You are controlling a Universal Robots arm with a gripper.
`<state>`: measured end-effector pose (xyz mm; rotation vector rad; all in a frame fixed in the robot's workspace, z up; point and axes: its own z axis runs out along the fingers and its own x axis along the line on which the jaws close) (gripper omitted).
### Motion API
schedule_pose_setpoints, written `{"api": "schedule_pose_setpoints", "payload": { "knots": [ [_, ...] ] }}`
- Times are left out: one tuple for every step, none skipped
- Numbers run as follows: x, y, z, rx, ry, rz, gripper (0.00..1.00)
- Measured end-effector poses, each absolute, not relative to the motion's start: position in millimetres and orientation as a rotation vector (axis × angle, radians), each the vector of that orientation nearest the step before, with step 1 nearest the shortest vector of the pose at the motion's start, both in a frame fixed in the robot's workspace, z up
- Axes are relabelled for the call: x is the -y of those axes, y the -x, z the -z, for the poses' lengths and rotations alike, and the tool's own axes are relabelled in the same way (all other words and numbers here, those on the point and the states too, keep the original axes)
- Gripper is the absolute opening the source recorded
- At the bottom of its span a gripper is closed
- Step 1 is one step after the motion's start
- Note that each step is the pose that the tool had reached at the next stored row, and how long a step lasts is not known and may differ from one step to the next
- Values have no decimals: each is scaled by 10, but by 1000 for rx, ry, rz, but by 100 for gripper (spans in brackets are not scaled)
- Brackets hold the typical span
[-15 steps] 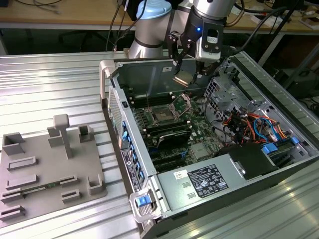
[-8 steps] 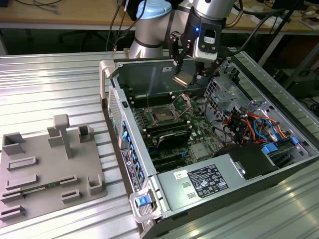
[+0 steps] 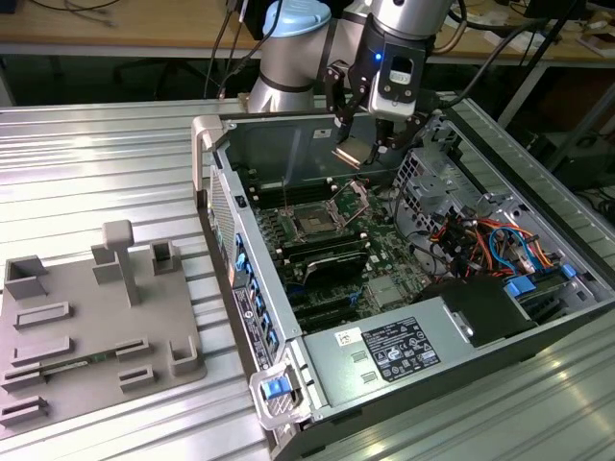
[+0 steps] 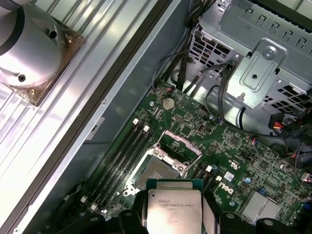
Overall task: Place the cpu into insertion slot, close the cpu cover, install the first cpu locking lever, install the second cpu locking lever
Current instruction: 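Place the cpu into insertion slot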
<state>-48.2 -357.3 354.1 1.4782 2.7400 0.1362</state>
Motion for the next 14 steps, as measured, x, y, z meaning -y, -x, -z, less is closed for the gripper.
{"api": "schedule_pose_setpoints", "payload": {
  "knots": [
    [3573, 482, -3541, -2740, -1479, -136, 55],
    [3573, 482, -3541, -2740, -1479, -136, 55],
    [3573, 482, -3541, -2740, -1479, -136, 55],
    [3573, 482, -3541, -2740, -1479, -136, 55],
    [3573, 482, -3541, -2740, -1479, -136, 55],
    [3573, 482, -3541, -2740, -1479, -136, 55],
    [3573, 482, -3541, -2740, -1479, -136, 55],
    [3573, 482, -3541, -2740, -1479, -136, 55],
    [3573, 482, -3541, -2740, -1479, -136, 55],
    [3573, 482, -3541, -2740, -1479, -136, 55],
    [3573, 482, -3541, -2740, -1479, -136, 55],
    [3573, 482, -3541, -2740, -1479, -136, 55],
    [3573, 482, -3541, -2740, -1479, -136, 55],
    [3573, 482, -3541, -2739, -1479, -136, 55]
  ]
}}
